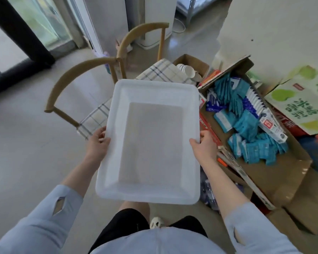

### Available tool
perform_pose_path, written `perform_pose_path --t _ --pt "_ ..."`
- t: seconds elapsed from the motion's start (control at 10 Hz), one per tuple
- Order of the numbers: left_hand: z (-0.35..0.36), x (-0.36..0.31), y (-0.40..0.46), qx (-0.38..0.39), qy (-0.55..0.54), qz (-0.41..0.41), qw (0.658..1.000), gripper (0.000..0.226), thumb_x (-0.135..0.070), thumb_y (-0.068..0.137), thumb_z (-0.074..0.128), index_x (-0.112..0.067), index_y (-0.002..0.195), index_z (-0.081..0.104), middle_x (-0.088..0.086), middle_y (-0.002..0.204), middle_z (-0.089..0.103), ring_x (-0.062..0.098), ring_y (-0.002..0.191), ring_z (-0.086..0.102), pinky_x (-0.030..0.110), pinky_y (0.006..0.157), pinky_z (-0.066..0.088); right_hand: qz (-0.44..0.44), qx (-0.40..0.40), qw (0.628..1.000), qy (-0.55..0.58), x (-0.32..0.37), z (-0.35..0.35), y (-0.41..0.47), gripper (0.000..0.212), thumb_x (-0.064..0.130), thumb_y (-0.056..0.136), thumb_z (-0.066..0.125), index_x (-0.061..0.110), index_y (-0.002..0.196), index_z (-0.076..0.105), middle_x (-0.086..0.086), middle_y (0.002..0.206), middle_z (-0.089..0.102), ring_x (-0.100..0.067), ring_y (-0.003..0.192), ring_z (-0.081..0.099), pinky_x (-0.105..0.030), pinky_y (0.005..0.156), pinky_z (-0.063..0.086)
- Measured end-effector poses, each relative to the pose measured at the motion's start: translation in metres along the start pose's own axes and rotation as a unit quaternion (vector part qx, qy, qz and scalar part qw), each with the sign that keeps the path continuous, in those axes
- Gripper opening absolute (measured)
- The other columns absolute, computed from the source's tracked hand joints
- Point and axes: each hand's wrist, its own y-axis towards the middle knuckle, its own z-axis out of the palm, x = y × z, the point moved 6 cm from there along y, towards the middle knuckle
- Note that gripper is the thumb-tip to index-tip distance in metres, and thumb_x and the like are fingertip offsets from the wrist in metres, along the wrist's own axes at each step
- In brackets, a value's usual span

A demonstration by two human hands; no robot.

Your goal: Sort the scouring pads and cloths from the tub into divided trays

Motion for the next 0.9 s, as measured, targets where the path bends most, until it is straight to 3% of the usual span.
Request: perform_pose_path --t 0.1,0.3,0.5,0.6,0.7,0.8,0.9 --pt "0.02 -0.019 0.08 0.01 0.076 -0.005 0.997 0.037 -0.009 0.096 0.053 -0.019 0.132 0.054 0.002 0.105 0.058 0.02 0.084 0.057 0.029 0.067 0.044 0.024 0.041 0.998 -0.031 0.021 0.029 0.067 0.028 0.024 0.09 0.06 0.019 0.116 0.051 -0.002 0.108 0.067 -0.023 0.093 0.062 -0.034 0.076 0.047" --pt "0.064 -0.043 0.225 0.058 0.254 0.019 0.965 0.047 -0.01 0.097 0.05 -0.02 0.143 0.046 0.013 0.131 0.054 0.032 0.108 0.058 0.042 0.089 0.048 0.097 0.112 0.986 -0.074 0.037 0.096 0.175 0.021 0.022 0.092 0.056 0.022 0.109 0.044 -0.008 0.112 0.065 -0.03 0.1 0.062 -0.049 0.092 0.05" --pt "0.105 -0.04 0.326 0.063 0.345 0.038 0.936 0.053 -0.004 0.097 0.046 -0.019 0.147 0.039 0.018 0.135 0.046 0.04 0.118 0.049 0.045 0.101 0.038 0.114 0.113 0.984 -0.073 0.036 0.16 0.252 0.027 0.023 0.092 0.057 0.016 0.111 0.039 -0.014 0.119 0.063 -0.038 0.106 0.062 -0.051 0.093 0.05" --pt "0.118 -0.032 0.352 0.062 0.366 0.033 0.928 0.058 -0.004 0.098 0.045 -0.022 0.151 0.032 0.015 0.14 0.041 0.038 0.121 0.047 0.044 0.101 0.039 0.113 0.118 0.983 -0.08 0.034 0.185 0.275 0.026 0.019 0.094 0.055 0.013 0.112 0.038 -0.017 0.121 0.062 -0.041 0.111 0.059 -0.045 0.094 0.047" --pt "0.127 -0.015 0.364 0.11 0.389 0.024 0.914 0.069 -0.005 0.096 0.051 -0.02 0.155 0.019 0.016 0.147 0.034 0.038 0.127 0.043 0.042 0.104 0.037 0.119 0.162 0.975 -0.096 0.029 0.207 0.286 0.03 0.019 0.095 0.052 0.009 0.12 0.038 -0.017 0.125 0.06 -0.038 0.114 0.057 -0.042 0.094 0.047" --pt "0.128 -0.005 0.364 0.141 0.373 -0.003 0.917 0.078 -0.007 0.094 0.055 -0.018 0.156 0.009 0.013 0.156 0.023 0.034 0.138 0.034 0.043 0.11 0.032 0.135 0.198 0.964 -0.116 0.022 0.219 0.288 0.033 0.018 0.096 0.049 0.006 0.125 0.036 -0.017 0.127 0.059 -0.038 0.116 0.056 -0.039 0.094 0.046" --pt "0.122 -0.008 0.351 0.137 0.352 -0.004 0.926 0.078 -0.008 0.094 0.056 -0.015 0.156 0.008 0.012 0.16 0.018 0.033 0.142 0.03 0.044 0.112 0.031 0.098 0.211 0.963 -0.137 0.041 0.207 0.288 0.046 0.019 0.093 0.053 0.009 0.133 0.033 -0.014 0.131 0.056 -0.036 0.117 0.056 -0.042 0.097 0.047"
